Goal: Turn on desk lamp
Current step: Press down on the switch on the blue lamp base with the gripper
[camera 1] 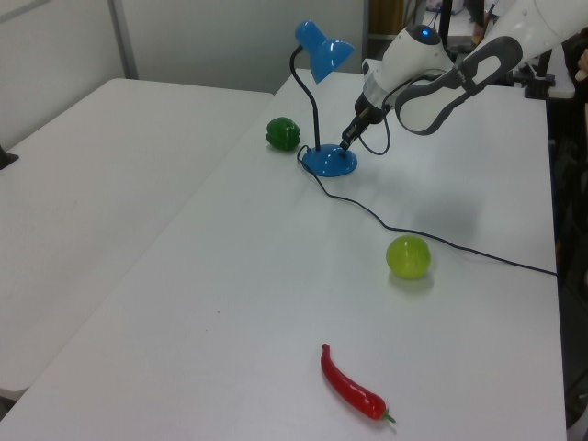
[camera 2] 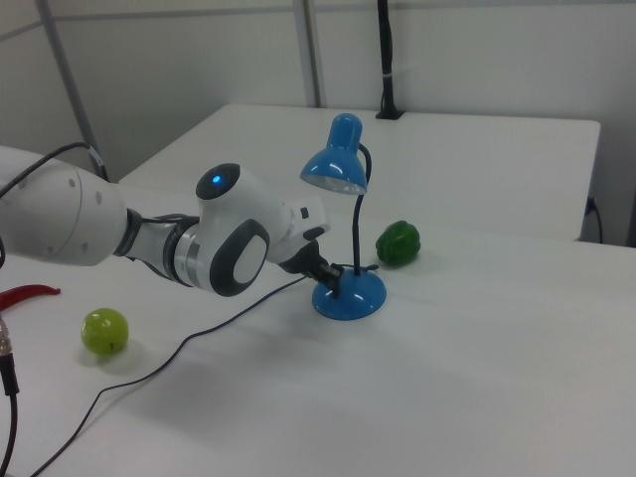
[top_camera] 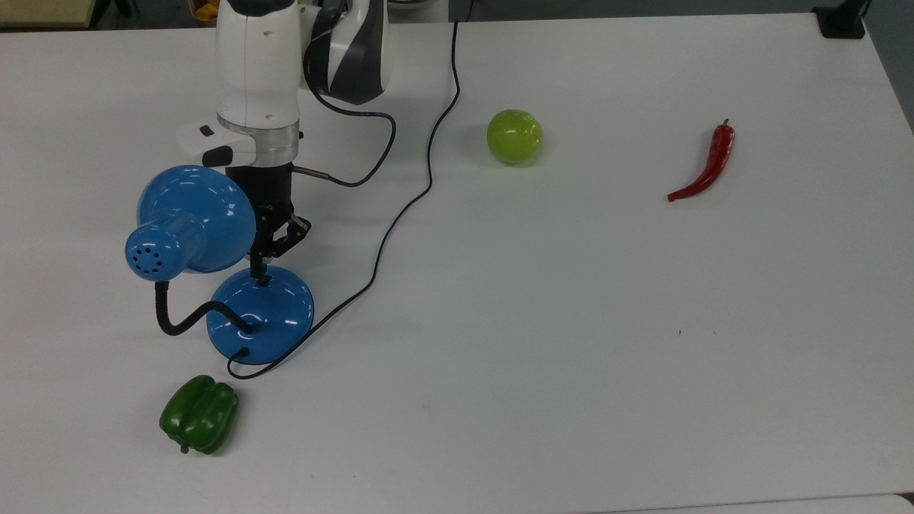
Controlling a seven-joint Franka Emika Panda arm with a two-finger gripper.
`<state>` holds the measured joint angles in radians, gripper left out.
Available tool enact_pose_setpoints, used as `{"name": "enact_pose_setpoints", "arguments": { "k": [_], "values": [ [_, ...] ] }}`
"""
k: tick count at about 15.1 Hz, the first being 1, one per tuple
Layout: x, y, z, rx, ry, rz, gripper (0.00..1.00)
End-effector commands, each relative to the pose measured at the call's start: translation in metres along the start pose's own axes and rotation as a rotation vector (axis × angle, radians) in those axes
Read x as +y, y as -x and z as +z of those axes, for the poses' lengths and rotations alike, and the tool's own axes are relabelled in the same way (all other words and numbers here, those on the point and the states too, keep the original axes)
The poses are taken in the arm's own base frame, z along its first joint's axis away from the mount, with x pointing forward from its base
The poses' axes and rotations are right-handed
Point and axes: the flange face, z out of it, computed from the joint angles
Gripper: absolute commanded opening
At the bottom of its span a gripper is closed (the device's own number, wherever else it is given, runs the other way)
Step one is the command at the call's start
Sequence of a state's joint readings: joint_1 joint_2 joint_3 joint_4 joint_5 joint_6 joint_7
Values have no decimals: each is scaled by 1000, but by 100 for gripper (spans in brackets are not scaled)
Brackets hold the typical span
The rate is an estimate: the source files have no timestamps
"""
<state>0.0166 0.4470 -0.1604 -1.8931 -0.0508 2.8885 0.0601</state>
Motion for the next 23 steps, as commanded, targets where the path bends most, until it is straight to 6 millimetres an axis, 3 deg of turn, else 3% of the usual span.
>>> {"name": "enact_pose_setpoints", "arguments": {
  "k": [1,23],
  "values": [
    [0,-5,8,22,6,14,0],
    [-3,0,26,3,12,-3,0]
  ]
}}
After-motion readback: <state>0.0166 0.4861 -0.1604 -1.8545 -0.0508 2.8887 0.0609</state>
